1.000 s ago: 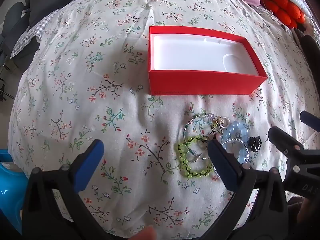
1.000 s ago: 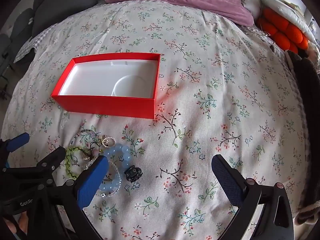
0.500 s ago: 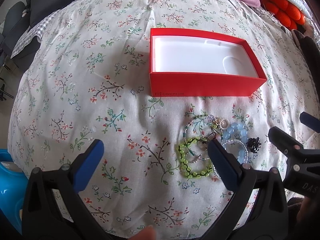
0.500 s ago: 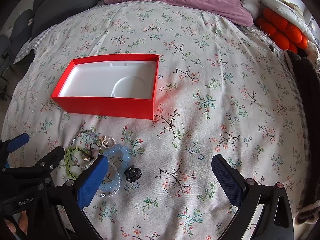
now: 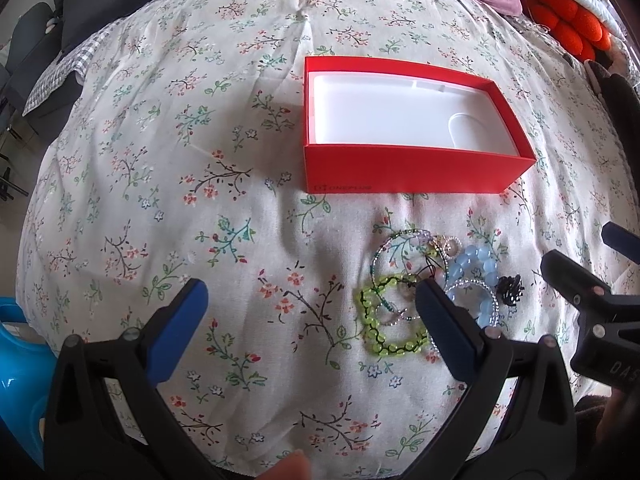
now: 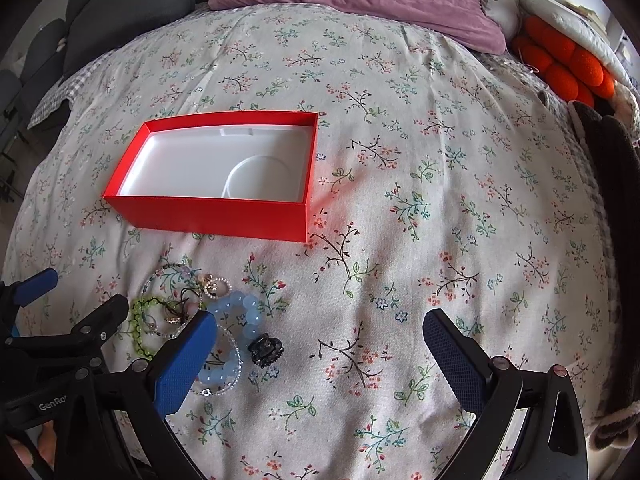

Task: Organize jewelry

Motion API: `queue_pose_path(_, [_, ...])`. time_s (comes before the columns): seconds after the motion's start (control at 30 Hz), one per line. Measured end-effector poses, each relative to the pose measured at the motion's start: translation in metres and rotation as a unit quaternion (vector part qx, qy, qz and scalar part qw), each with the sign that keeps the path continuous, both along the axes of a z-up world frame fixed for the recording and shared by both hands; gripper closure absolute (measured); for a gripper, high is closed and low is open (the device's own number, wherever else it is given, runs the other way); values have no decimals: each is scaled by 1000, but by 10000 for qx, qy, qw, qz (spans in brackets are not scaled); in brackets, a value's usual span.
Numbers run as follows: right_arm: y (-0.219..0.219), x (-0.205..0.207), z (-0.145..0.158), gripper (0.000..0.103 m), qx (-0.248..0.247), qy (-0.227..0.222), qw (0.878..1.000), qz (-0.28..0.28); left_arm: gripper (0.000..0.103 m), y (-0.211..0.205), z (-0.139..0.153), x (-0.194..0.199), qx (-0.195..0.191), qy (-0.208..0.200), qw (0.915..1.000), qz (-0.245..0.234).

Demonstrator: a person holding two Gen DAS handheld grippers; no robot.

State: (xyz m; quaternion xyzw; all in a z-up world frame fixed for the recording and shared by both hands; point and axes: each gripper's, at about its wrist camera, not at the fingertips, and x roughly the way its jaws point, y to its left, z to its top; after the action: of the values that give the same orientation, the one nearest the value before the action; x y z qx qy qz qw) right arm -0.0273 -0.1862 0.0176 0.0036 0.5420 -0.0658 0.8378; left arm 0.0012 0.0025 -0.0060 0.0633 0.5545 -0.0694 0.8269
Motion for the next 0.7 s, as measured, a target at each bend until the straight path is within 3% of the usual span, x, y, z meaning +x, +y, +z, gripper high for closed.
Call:
queue_pose_path(0.53, [-2, 6, -3, 0, 52, 25, 10000, 48, 0, 4, -1, 2, -55, 61, 10000, 15])
queue_pose_path(0.7, [-8, 12, 5, 0, -55, -151, 9998, 111, 0, 16, 3, 9, -214, 137, 9996, 158])
